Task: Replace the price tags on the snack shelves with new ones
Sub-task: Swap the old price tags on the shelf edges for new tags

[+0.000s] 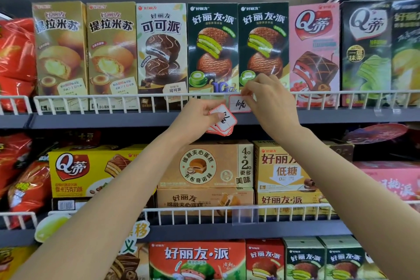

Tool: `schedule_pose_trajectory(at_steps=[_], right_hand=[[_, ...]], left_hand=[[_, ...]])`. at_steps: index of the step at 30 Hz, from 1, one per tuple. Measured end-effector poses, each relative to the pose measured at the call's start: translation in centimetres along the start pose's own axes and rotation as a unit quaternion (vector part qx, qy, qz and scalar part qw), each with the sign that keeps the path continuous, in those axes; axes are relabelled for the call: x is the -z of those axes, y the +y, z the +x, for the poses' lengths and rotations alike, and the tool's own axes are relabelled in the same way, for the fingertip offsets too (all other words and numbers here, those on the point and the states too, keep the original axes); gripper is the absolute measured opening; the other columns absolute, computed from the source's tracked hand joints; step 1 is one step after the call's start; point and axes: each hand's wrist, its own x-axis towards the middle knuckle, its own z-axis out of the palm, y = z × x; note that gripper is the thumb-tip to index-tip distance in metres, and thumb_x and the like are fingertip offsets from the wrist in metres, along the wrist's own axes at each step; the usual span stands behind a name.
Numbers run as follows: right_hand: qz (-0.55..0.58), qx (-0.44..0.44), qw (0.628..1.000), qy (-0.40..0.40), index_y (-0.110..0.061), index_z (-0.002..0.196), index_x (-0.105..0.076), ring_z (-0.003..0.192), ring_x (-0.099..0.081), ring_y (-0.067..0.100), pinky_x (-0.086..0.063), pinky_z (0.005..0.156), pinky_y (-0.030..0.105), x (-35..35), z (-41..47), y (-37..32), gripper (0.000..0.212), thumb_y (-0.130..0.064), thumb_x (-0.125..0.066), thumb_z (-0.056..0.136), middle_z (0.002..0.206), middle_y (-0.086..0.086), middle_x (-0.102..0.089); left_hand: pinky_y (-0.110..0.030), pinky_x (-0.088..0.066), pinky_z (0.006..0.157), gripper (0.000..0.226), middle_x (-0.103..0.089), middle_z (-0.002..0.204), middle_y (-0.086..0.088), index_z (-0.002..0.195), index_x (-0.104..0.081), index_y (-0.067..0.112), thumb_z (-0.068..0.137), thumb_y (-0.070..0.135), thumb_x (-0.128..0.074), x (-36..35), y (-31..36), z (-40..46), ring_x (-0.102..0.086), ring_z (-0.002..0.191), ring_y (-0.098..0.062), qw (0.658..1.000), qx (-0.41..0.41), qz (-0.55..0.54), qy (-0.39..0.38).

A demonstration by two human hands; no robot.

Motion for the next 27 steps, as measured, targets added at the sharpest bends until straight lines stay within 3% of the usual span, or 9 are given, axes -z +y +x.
schedule_pose_trajectory(at_steps=[2,5,9,12,16,19,27], right_hand=[[-0.02,0.017,1.0,0.011,-0.006,0.082,-0.069,0.08,-0.053,0.028,-0.033,0.05,0.027,-0.1,0.0,0.0,0.003,-0.006,-0.07,0.079,0.082,0.008,-0.062],[-0.059,0.027,0.998,0.017,-0.008,0.072,-0.067,0.068,-0.053,0.025,-0.029,0.042,0.022,-0.2,-0.4,0.0,0.016,-0.001,-0.08,0.065,0.07,0.005,-0.059],[-0.066,0.018,0.998,0.004,-0.007,0.068,-0.066,0.067,-0.054,0.026,-0.022,0.043,0.019,-0.3,-0.9,-0.2,0.025,0.005,-0.083,0.054,0.07,0.007,-0.057],[-0.034,0.01,0.999,0.014,-0.005,0.078,-0.069,0.077,-0.056,0.028,-0.027,0.047,0.022,-0.5,-1.0,0.0,0.019,0.003,-0.078,0.064,0.082,0.01,-0.061],[0.02,-0.03,0.998,-0.045,-0.009,0.114,-0.064,0.101,-0.052,0.029,-0.038,0.069,0.032,-0.2,-0.1,0.5,0.029,-0.012,-0.064,0.085,0.109,0.01,-0.06],[0.059,-0.046,0.995,-0.071,-0.012,0.112,-0.066,0.102,-0.052,0.026,-0.042,0.082,0.037,0.1,0.4,0.6,0.026,-0.018,-0.062,0.087,0.109,0.007,-0.061],[0.08,-0.065,0.994,-0.02,-0.01,0.109,-0.065,0.103,-0.05,0.026,-0.036,0.083,0.033,-0.6,-0.5,0.1,0.022,-0.012,-0.059,0.088,0.109,0.007,-0.059]], left_hand=[[-0.008,-0.048,0.075,0.044,-0.064,0.103,0.003,0.135,-0.047,0.014,0.093,0.007,-0.053,0.1,0.0,0.1,-0.063,0.08,-0.001,1.0,0.005,-0.004,-0.007],[-0.013,-0.047,0.082,0.044,-0.066,0.108,0.0,0.136,-0.047,0.016,0.093,0.008,-0.053,0.1,0.1,0.2,-0.064,0.083,-0.002,1.0,0.006,-0.009,-0.004],[-0.018,-0.047,0.089,0.045,-0.063,0.119,-0.005,0.136,-0.046,0.015,0.092,0.007,-0.054,0.0,0.2,0.1,-0.064,0.092,-0.007,1.0,0.0,-0.024,0.01],[-0.023,-0.048,0.092,0.045,-0.062,0.123,-0.008,0.136,-0.046,0.014,0.092,0.005,-0.053,-0.2,0.1,-0.1,-0.063,0.095,-0.01,0.999,-0.001,-0.032,0.019],[-0.012,-0.048,0.082,0.043,-0.066,0.113,-0.004,0.135,-0.048,0.015,0.093,0.006,-0.052,-0.4,-0.1,-0.3,-0.062,0.083,-0.001,0.998,-0.014,-0.034,0.054],[-0.022,-0.05,0.086,0.038,-0.068,0.107,-0.005,0.131,-0.053,0.017,0.094,0.007,-0.051,-0.7,0.1,-0.2,-0.065,0.088,-0.008,0.994,-0.024,-0.05,0.099],[-0.027,-0.055,0.081,0.025,-0.069,0.105,-0.006,0.118,-0.058,0.008,0.096,0.012,-0.049,-2.3,0.6,-0.8,-0.066,0.092,-0.014,0.979,-0.003,-0.118,0.169]])
